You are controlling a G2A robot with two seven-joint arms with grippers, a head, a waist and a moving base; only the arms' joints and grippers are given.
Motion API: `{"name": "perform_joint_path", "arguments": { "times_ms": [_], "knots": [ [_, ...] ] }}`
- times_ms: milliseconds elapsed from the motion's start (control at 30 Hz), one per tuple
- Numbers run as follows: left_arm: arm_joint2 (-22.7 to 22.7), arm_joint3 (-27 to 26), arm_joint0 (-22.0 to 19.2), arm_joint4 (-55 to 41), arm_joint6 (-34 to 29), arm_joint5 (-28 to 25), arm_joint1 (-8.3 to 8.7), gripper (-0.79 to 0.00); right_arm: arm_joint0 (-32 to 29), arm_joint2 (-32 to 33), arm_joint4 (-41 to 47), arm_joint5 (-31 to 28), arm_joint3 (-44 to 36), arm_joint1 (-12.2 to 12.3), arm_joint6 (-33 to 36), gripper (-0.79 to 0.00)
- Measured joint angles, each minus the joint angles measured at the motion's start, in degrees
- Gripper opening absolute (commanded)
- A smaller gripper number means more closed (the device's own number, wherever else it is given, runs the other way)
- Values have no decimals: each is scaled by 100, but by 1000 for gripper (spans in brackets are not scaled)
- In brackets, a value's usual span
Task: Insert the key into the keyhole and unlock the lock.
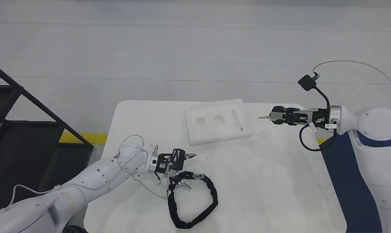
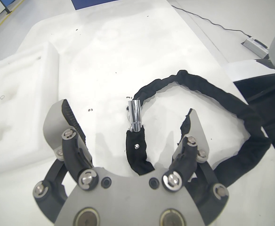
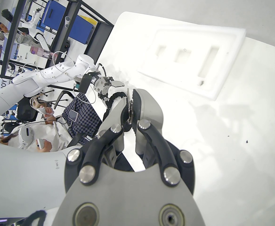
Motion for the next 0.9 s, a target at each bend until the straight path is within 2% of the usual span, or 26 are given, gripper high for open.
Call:
{"name": "perform_joint_path", "arguments": {
  "times_ms": [167,200,267,367,400,467,533,633,733,900],
  "knots": [
    [-24,-76,131,127,-379,238,-70,-6,0,0,0,0,0,0,0,-785],
    [-22,-57,165,102,-399,239,-99,-43,0,0,0,0,0,0,0,-785],
    [-17,-3,197,106,-415,246,-145,-169,0,0,0,0,0,0,0,-785],
    [-5,83,228,181,-432,293,-224,-265,0,0,0,0,0,0,0,-785],
    [-5,126,233,209,-431,307,-253,-403,0,0,0,0,0,0,0,-785],
    [-14,202,235,241,-418,323,-296,-431,0,0,0,0,0,0,0,-785],
    [-23,285,237,278,-403,333,-344,-551,0,0,0,0,0,0,0,-785],
    [-21,406,238,365,-488,335,-411,-588,0,0,0,0,0,0,0,-785],
    [-30,509,249,375,-558,316,-479,-776,0,0,0,0,0,0,0,-785],
    [-110,577,234,370,-502,239,-540,-785,0,0,0,0,0,0,0,-785]
  ]
}}
